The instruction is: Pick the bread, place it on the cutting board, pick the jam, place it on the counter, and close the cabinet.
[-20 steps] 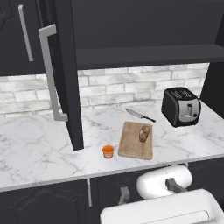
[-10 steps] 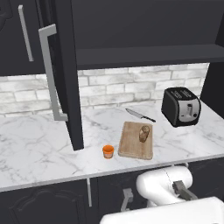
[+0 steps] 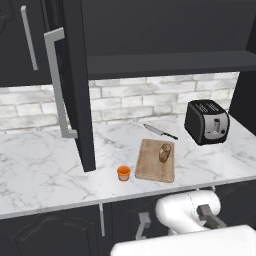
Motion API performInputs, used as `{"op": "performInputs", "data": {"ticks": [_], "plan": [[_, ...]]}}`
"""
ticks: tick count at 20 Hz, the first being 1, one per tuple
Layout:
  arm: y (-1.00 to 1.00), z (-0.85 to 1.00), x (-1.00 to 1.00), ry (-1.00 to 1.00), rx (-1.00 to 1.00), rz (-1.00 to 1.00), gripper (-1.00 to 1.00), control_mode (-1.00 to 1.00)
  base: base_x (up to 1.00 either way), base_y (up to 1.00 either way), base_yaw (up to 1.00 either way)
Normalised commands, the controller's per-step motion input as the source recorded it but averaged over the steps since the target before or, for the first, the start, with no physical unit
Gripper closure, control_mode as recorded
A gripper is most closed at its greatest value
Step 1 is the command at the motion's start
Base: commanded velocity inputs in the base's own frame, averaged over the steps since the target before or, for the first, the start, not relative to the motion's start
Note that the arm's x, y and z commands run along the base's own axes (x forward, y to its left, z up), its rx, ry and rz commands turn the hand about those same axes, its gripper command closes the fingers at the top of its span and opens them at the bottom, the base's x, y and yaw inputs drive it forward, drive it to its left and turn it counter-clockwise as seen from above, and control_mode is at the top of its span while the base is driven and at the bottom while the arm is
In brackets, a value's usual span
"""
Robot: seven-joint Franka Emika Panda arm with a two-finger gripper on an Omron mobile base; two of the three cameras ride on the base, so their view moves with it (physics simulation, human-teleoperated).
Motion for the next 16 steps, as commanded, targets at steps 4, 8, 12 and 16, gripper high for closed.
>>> {"op": "performInputs", "data": {"ticks": [4, 8, 12, 16], "plan": [[0.09, 0.00, 0.08, -0.04, 0.00, 0.00, -1.00, -1.00, 0.00, 0.00, 0.00], [0.09, 0.00, 0.14, -0.05, 0.00, 0.00, -1.00, -1.00, 0.00, 0.00, 0.00], [0.09, 0.01, 0.22, -0.05, 0.01, 0.00, -1.00, -1.00, 0.00, 0.00, 0.00], [0.11, 0.01, 0.16, -0.07, 0.00, 0.00, -1.00, -1.00, 0.00, 0.00, 0.00]]}}
